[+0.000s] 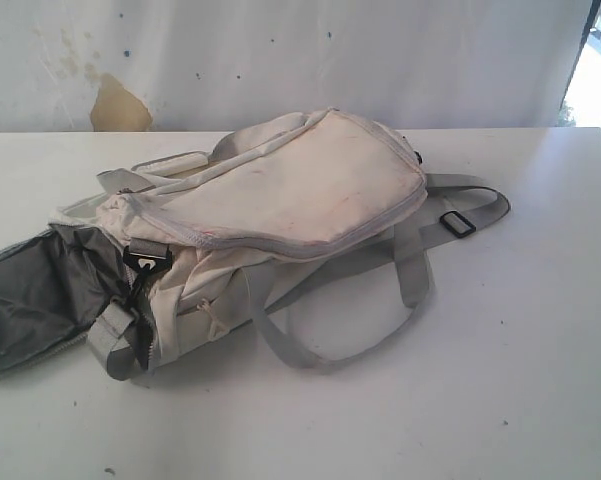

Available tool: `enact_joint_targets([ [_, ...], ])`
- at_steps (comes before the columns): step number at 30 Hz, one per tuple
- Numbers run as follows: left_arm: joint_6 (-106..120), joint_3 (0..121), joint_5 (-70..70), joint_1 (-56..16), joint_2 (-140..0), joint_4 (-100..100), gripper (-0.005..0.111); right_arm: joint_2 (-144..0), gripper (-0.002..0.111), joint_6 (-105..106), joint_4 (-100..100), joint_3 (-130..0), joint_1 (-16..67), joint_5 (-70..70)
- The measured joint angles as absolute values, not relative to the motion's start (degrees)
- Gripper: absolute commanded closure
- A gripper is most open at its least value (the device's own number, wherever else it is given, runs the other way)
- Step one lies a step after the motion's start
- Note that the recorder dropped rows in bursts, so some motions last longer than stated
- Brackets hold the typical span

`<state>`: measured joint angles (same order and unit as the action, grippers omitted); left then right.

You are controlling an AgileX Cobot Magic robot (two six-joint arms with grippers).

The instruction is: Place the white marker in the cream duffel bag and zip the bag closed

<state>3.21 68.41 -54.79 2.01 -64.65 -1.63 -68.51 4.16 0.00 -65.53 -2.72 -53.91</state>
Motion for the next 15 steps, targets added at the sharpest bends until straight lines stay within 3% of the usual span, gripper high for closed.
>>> enact_joint_targets([
  [15, 3.2, 68.4, -57.6, 2.0, -34.9, -4.7, 0.107, -34.8, 0.108, 5.7, -1.0, -65.5, -2.7, -55.7],
])
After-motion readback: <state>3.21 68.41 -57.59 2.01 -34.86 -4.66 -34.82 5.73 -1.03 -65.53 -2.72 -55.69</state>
